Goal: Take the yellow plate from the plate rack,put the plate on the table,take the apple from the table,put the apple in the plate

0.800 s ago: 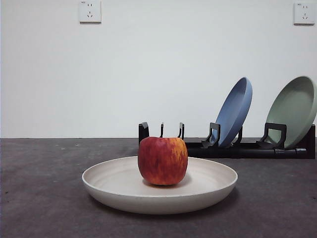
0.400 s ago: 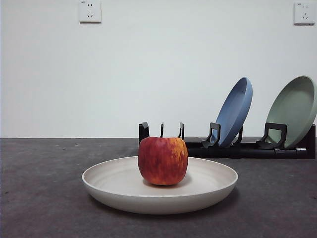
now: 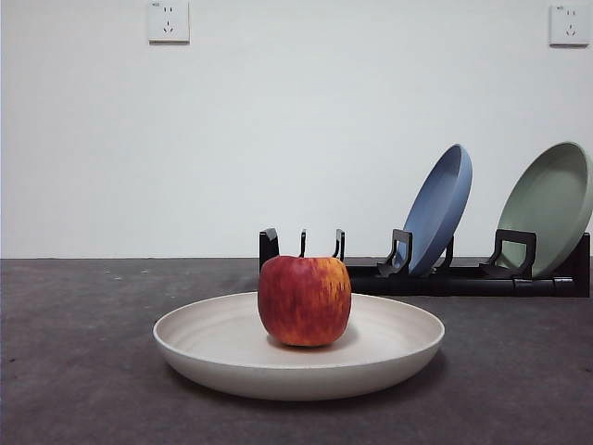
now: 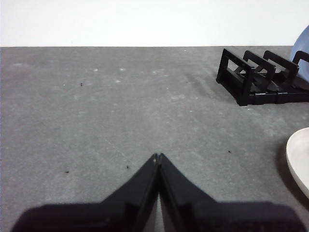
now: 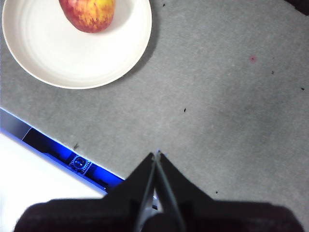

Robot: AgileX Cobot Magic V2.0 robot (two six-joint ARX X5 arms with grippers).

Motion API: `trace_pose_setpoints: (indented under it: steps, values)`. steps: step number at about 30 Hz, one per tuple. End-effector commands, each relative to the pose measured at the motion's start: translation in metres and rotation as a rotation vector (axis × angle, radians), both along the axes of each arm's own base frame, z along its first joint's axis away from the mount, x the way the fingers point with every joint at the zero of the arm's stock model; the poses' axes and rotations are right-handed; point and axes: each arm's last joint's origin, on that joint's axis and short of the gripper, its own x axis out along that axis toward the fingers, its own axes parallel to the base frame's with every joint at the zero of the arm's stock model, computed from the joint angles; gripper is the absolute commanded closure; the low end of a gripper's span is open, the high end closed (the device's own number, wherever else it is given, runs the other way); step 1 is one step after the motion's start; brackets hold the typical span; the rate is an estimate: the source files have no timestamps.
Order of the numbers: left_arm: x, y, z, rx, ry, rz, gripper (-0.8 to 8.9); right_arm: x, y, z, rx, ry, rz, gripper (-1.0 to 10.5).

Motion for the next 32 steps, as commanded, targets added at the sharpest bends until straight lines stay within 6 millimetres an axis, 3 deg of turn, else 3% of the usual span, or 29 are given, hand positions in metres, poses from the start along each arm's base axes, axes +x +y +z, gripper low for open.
trace_pose_setpoints:
  steps: [1,6,12,17,21,23,26,32]
  values:
    - [0.001,0.0,-0.003,-0.006,0.008,0.0,8.17,0.0,0.0,0.001,0.006,-0.005,-0.009,9.4]
    - [0.001,0.0,-0.003,-0.006,0.017,0.0,8.17,0.0,0.0,0.001,0.008,-0.006,-0.009,9.4]
    - [0.002,0.0,-0.004,-0.007,0.03,0.0,8.17,-0.004,-0.014,0.009,0.019,-0.103,-0.027,9.4]
    - [0.002,0.0,-0.005,-0.007,0.034,0.0,8.17,-0.002,-0.037,0.025,0.138,-0.349,-0.133,9.4]
    - [0.002,0.0,-0.005,-0.007,0.034,0.0,8.17,-0.005,-0.06,0.026,0.266,-0.589,-0.267,9.4]
    - [0.002,0.0,-0.005,-0.007,0.034,0.0,8.17,-0.009,-0.072,0.016,0.309,-0.713,-0.338,9.4]
    - [0.002,0.0,-0.005,-0.007,0.036,0.0,8.17,-0.013,-0.085,-0.016,0.274,-0.861,-0.438,9.5]
    - [0.002,0.0,-0.005,-0.007,0.038,0.0,8.17,-0.01,-0.092,-0.077,0.259,-0.929,-0.503,9.4]
